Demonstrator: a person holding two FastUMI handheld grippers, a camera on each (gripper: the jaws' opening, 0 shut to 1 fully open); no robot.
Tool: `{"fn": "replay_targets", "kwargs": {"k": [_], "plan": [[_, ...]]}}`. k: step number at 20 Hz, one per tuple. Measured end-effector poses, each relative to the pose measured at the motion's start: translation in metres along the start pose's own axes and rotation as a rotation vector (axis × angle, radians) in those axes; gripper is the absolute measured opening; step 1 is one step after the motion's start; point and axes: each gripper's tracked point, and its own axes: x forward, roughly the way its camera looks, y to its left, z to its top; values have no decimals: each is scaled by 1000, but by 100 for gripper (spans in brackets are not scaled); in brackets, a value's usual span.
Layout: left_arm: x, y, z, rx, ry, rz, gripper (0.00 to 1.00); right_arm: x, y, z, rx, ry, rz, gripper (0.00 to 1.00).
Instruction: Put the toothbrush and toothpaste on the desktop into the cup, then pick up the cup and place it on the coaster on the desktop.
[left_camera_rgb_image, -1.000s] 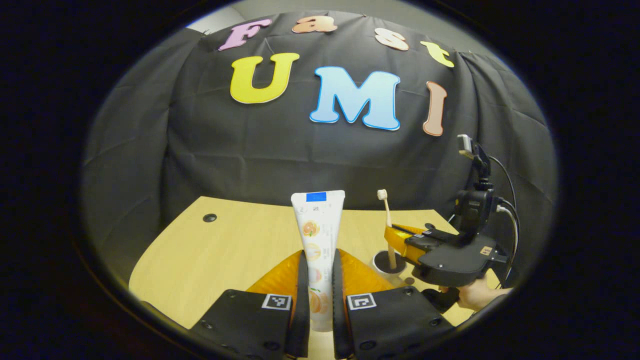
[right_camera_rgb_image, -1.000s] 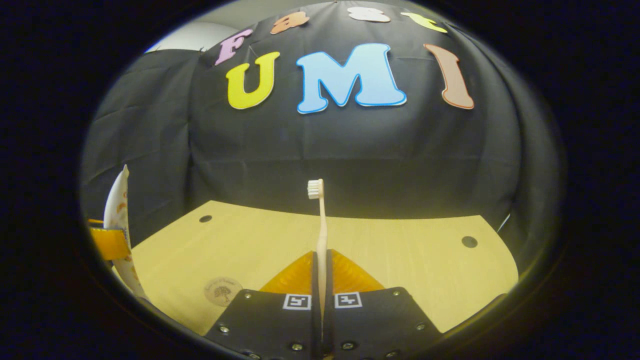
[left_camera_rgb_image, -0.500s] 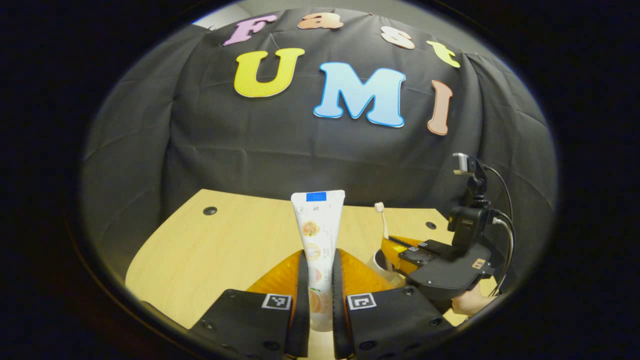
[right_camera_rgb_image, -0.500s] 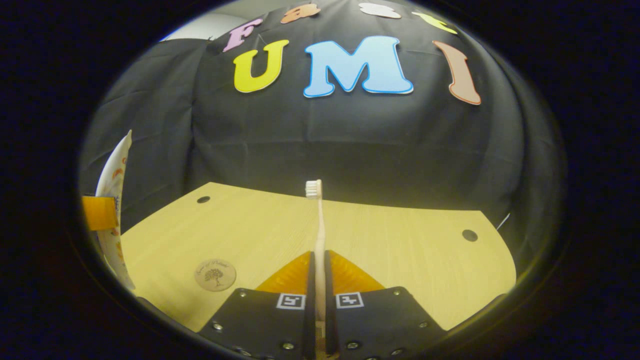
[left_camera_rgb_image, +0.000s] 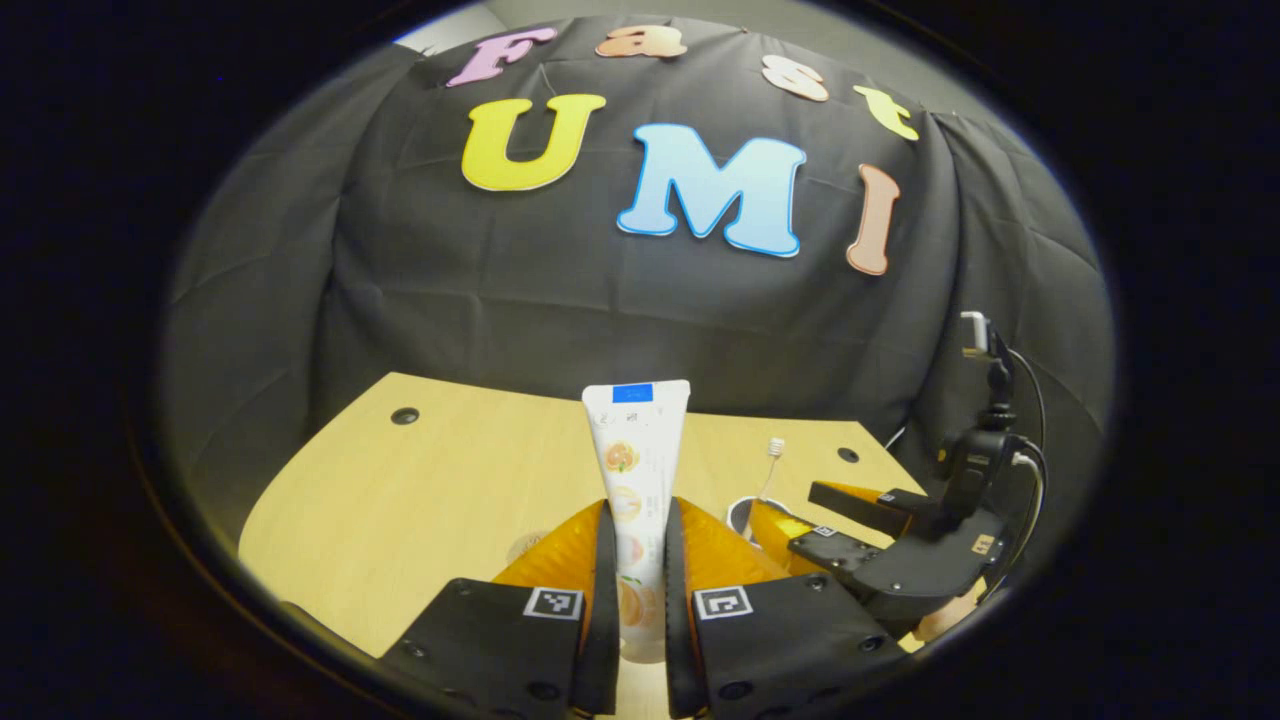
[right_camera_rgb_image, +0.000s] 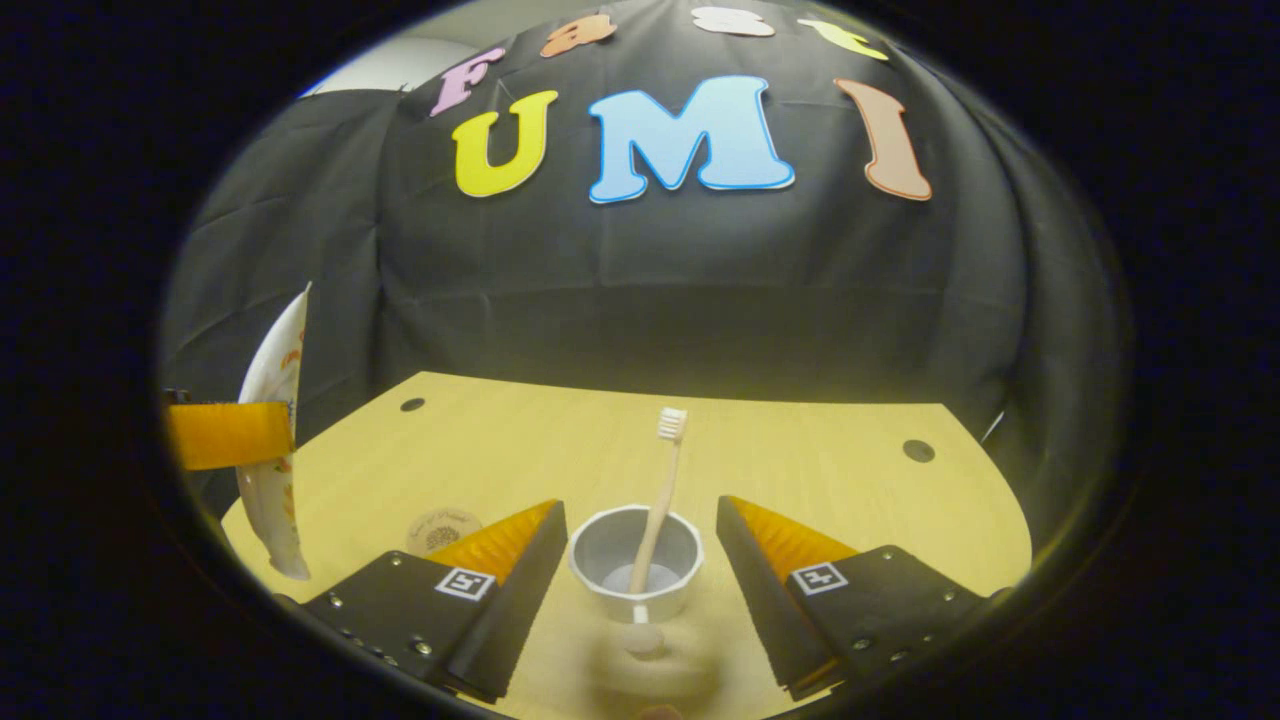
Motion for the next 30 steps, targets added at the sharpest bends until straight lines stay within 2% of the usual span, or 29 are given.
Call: {"fn": "replay_targets", "kwargs": {"k": [6, 11, 17, 20, 23, 30], "plan": [[26, -29, 4, -21, -33, -79, 27, -35, -29, 25, -4, -61, -58, 92], [52, -63, 13, -18, -81, -178, 25, -59, -52, 41, 14, -90, -108, 92], [91, -100, 30, -34, -192, -259, 26, -85, -74, 45, 45, -102, -151, 92], [111, -116, 28, -15, -223, -278, 27, -97, -87, 38, 41, -94, -170, 92], [124, -137, 23, -21, -247, -332, 27, -104, -97, 32, 62, -86, -182, 92], [144, -154, -6, 75, -246, -318, 27, -110, -105, 8, 100, -42, -182, 92]]}}
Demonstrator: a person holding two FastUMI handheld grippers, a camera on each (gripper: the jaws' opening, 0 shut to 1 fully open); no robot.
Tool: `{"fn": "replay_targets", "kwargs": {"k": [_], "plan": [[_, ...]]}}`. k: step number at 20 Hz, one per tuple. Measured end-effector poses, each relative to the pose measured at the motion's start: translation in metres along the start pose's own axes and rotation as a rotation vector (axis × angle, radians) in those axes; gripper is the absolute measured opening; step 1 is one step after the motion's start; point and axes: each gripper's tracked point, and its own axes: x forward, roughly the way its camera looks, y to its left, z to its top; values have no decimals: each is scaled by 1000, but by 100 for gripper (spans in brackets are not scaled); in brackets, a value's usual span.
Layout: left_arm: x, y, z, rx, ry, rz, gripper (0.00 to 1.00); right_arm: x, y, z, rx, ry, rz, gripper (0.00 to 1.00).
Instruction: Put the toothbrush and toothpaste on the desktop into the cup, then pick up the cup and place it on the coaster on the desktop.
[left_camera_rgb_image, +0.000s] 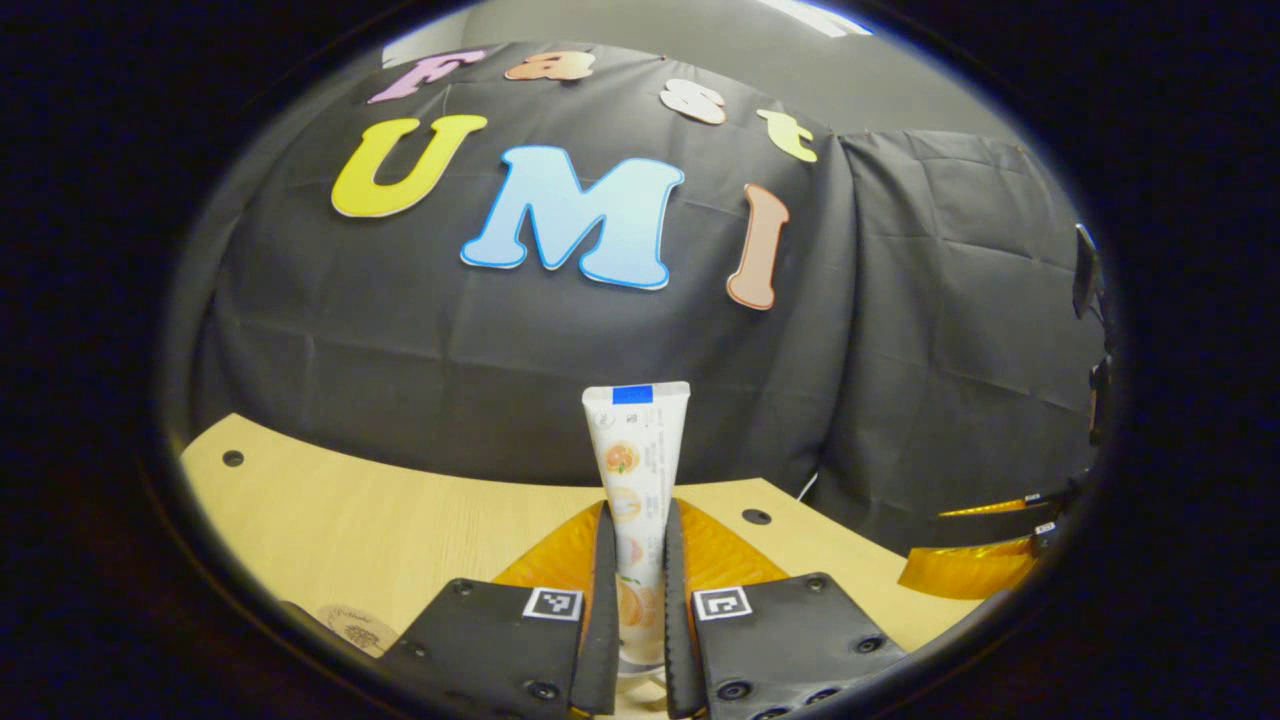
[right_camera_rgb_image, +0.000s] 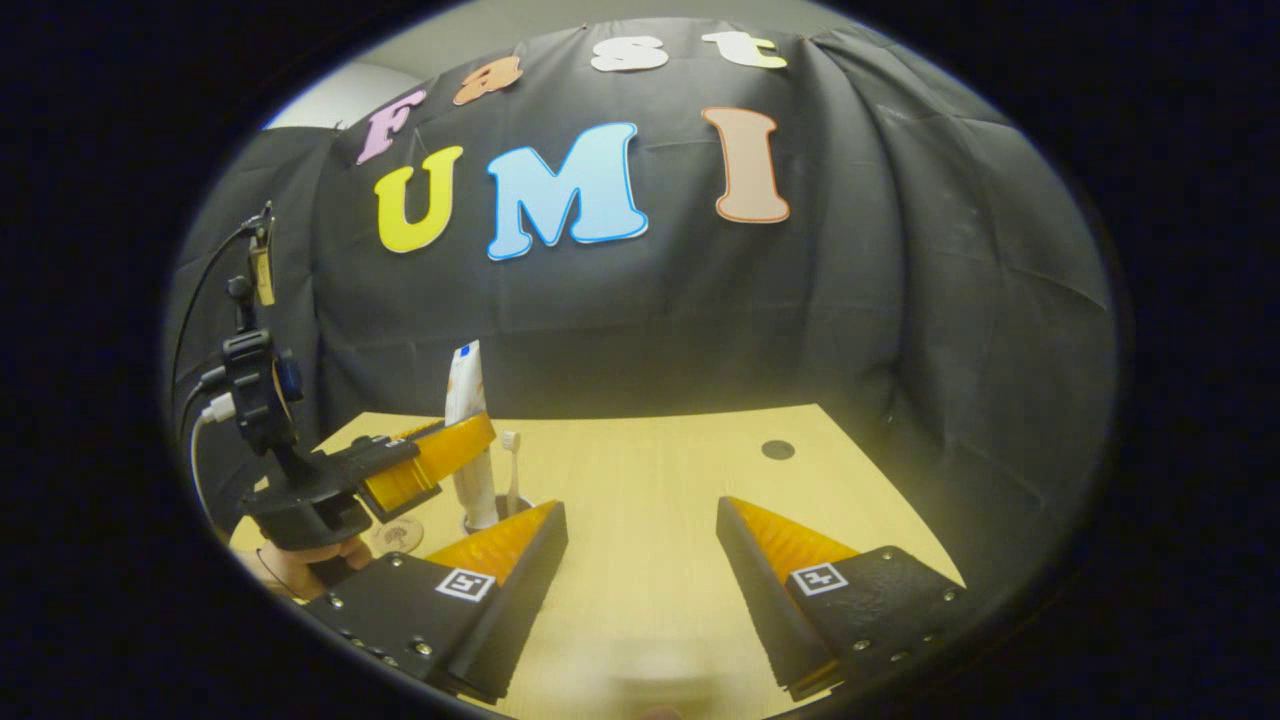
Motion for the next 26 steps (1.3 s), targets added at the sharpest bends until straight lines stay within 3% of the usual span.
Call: {"fn": "replay_targets", "kwargs": {"k": [4, 7, 10, 12, 13, 20, 21, 23, 26], "plan": [[7, -1, -17, 18, 23, 5, 26, -2, -1, -9, -1, 22, 1, 92], [8, -2, -26, 9, 38, 1, 34, -2, -1, -11, 4, 31, 2, 92], [5, 1, -26, 5, 49, 9, 53, 1, 1, -10, 12, 35, 1, 92], [3, 1, -24, 8, 39, 12, 87, 3, 4, -11, 16, 41, 3, 92], [3, 1, -19, 14, 36, 12, 96, 2, 5, -12, 16, 44, 4, 92], [-15, 4, 17, 40, -40, -1, 94, 7, 26, -6, 6, 41, 18, 92], [-18, 5, 21, 49, -45, -2, 99, 8, 29, -5, -1, 44, 19, 92], [-25, 10, 30, 59, -52, -2, 94, 11, 37, -5, -16, 54, 24, 92], [-39, 21, 43, 65, -62, 10, 99, 17, 54, -10, -26, 87, 45, 92]]}}
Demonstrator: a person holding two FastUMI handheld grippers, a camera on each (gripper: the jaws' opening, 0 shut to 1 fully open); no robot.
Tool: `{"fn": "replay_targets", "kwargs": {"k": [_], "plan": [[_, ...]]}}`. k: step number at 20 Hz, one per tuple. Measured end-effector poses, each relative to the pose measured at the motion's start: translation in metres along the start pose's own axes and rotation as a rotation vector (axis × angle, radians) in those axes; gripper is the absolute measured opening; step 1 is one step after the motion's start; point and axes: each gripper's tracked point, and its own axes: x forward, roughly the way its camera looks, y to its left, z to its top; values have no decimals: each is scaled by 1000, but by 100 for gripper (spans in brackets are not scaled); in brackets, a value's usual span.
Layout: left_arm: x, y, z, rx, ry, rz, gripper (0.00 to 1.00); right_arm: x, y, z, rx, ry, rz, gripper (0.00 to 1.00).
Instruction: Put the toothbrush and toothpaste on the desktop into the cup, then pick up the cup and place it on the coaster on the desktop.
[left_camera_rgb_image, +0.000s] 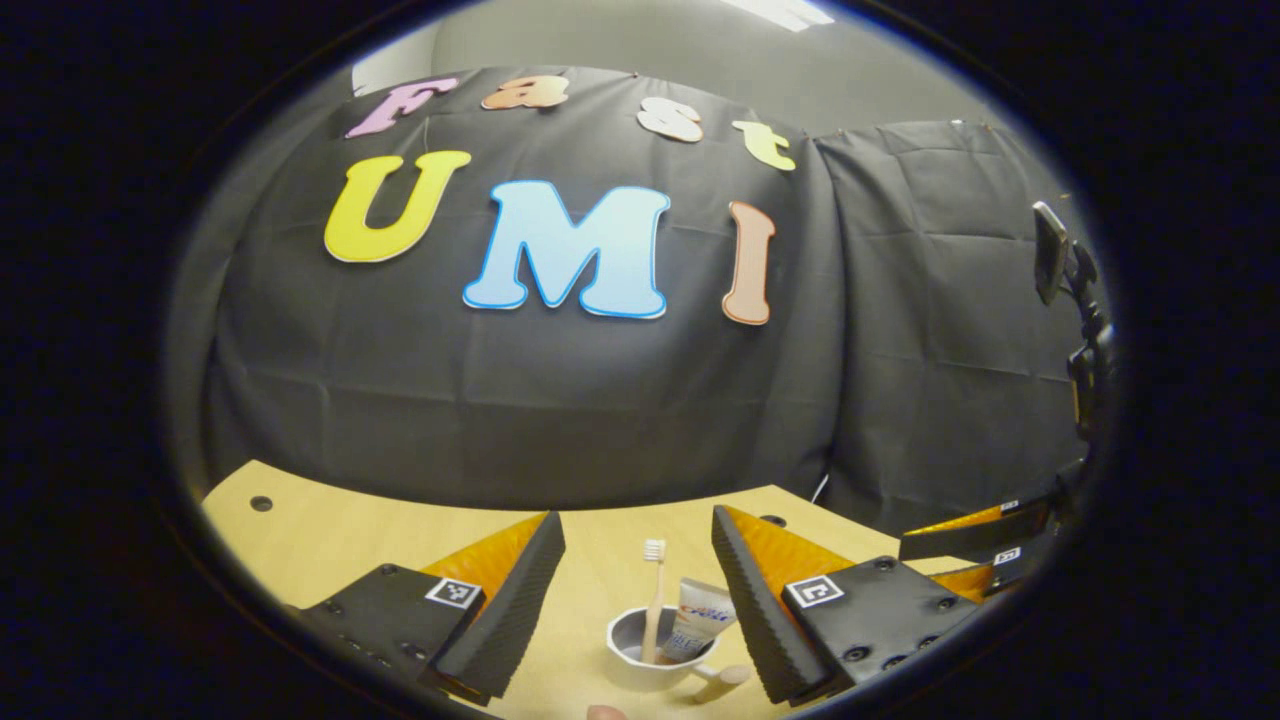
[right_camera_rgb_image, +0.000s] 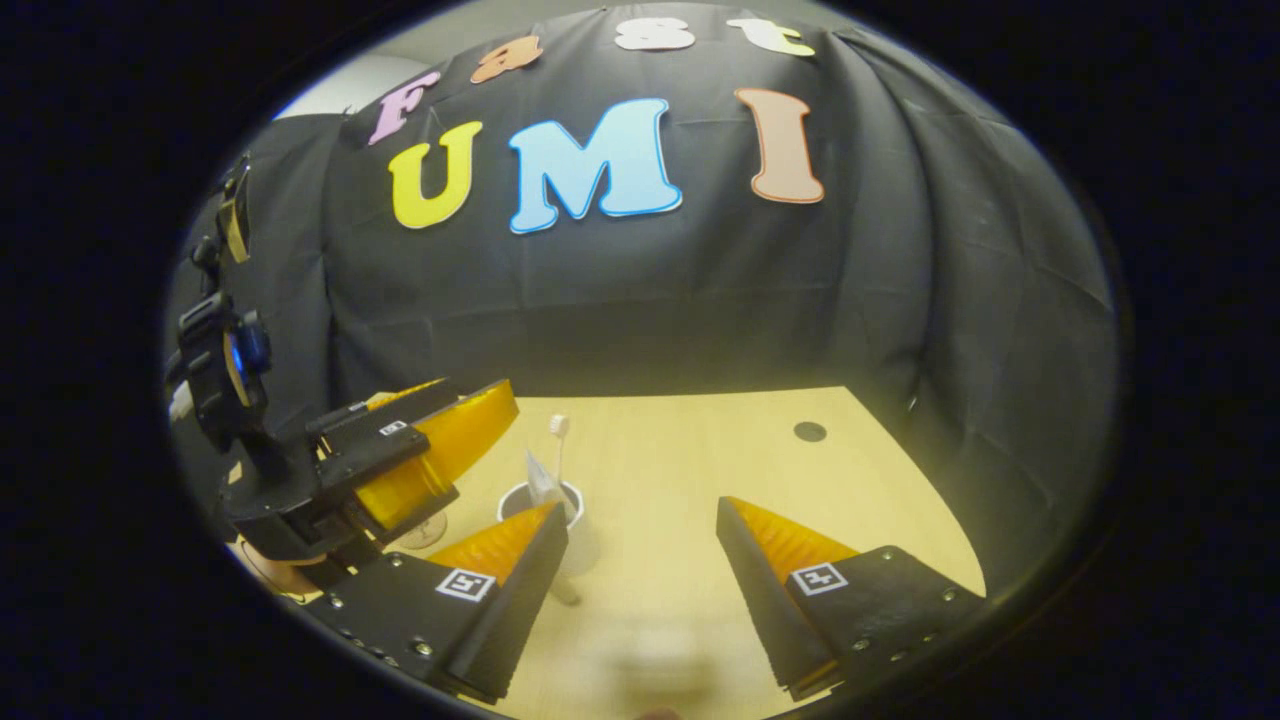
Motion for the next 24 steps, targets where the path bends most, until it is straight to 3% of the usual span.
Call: {"fn": "replay_targets", "kwargs": {"k": [1, 5, 6, 7, 16, 17, 22, 23, 24], "plan": [[-5, 5, 5, 1, -9, 4, 94, 2, 6, -1, -7, 9, 7, 92], [-25, 25, 20, 12, -28, 31, 94, 12, 26, -14, -55, 94, 26, 92], [-30, 30, 24, 11, -32, 35, 99, 16, 32, -19, -58, 118, 38, 92], [-35, 34, 27, 9, -36, 41, 94, 19, 36, -22, -60, 143, 41, 92], [-68, 63, 43, 13, -37, 85, 94, 46, 52, -73, -87, 415, 18, 92], [-72, 65, 44, 12, -37, 92, 99, 49, 53, -77, -80, 442, 19, 92], [-91, 77, 45, -6, -24, 121, 90, 65, 60, -95, -71, 546, 20, 91], [-94, 79, 43, -16, -22, 125, 99, 68, 60, -100, -74, 567, 15, 91], [-98, 81, 42, -27, -20, 128, 99, 70, 61, -103, -78, 582, 16, 91]]}}
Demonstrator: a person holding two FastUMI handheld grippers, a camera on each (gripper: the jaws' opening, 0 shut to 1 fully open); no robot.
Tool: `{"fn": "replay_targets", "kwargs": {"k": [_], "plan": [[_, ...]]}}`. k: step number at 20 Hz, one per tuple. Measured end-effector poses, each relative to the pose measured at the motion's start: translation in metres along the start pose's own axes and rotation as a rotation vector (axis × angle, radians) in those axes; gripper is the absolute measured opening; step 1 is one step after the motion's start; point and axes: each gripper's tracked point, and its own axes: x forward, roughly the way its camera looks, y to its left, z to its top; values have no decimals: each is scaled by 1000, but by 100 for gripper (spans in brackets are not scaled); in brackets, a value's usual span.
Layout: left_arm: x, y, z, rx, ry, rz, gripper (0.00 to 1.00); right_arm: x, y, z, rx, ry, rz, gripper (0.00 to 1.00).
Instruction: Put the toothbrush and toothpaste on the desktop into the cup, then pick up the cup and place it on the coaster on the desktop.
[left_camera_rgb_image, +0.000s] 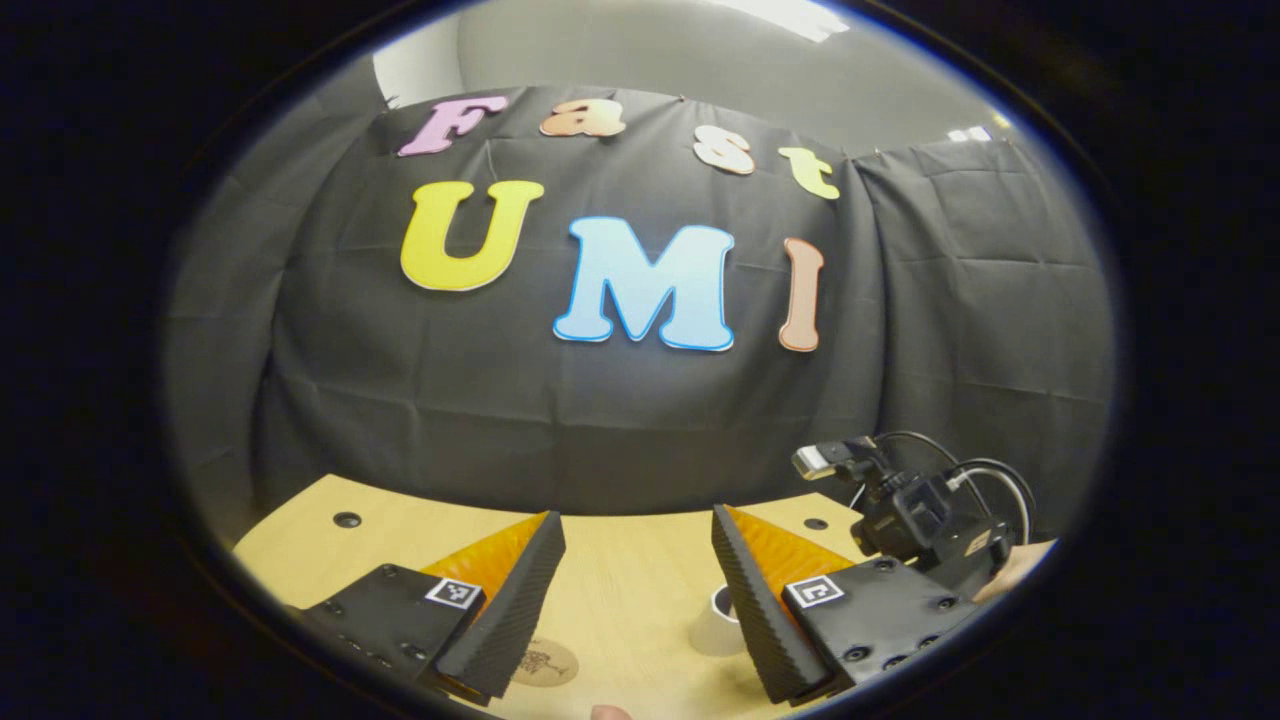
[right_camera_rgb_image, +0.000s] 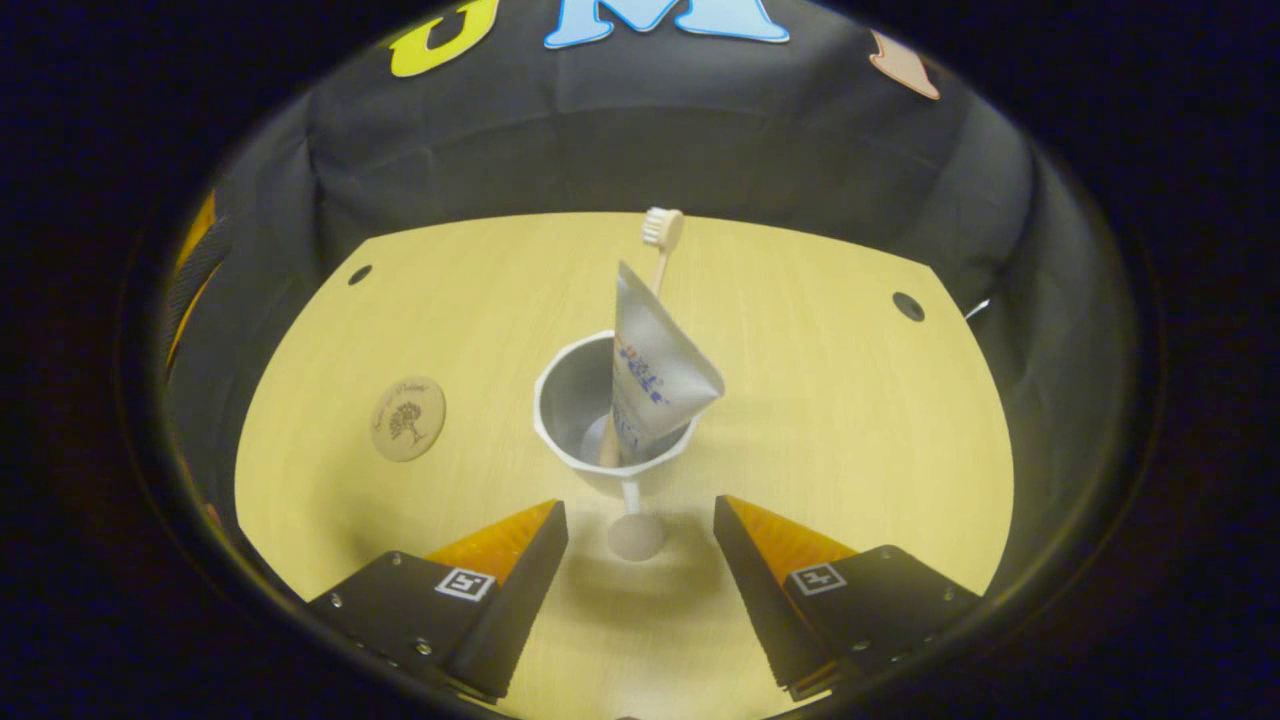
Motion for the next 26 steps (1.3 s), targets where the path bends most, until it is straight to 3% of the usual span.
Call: {"fn": "replay_targets", "kwargs": {"k": [2, 3, 5, 6, 14, 15, 18, 20, 21, 22, 24, 25, 26], "plan": [[-4, 7, -4, -22, 10, 18, 99, 7, 1, -1, -14, 22, -7, 92], [-5, 9, -6, -33, 16, 25, 94, 9, 1, 0, -21, 33, -10, 91], [-8, 14, -7, -46, 23, 36, 99, 14, 1, 0, -43, 63, -22, 91], [-9, 17, -7, -49, 24, 43, 95, 19, 0, 0, -58, 77, -29, 91], [-16, 30, -6, -46, 20, 67, 94, 37, 1, -2, -112, 178, -35, 89], [-16, 31, -6, -48, 21, 67, 99, 38, 5, -2, -112, 185, -28, 83], [-18, 33, -8, -53, 24, 73, 94, 43, 6, -2, -101, 201, -21, 75], [-18, 33, -8, -54, 26, 75, 95, 45, 6, -2, -96, 211, -21, 75], [-19, 35, -9, -53, 27, 77, 95, 45, 7, -2, -88, 217, -17, 61], [-19, 36, -9, -53, 26, 78, 99, 45, 7, -4, -85, 221, -15, 61], [-21, 37, -10, -55, 30, 81, 99, 46, 5, -8, -57, 242, -16, 53], [-21, 38, -11, -55, 33, 82, 99, 57, 5, -8, -40, 239, -12, 30], [-22, 39, -12, -56, 35, 86, 94, 44, 4, -2, -37, 239, -16, 30]]}}
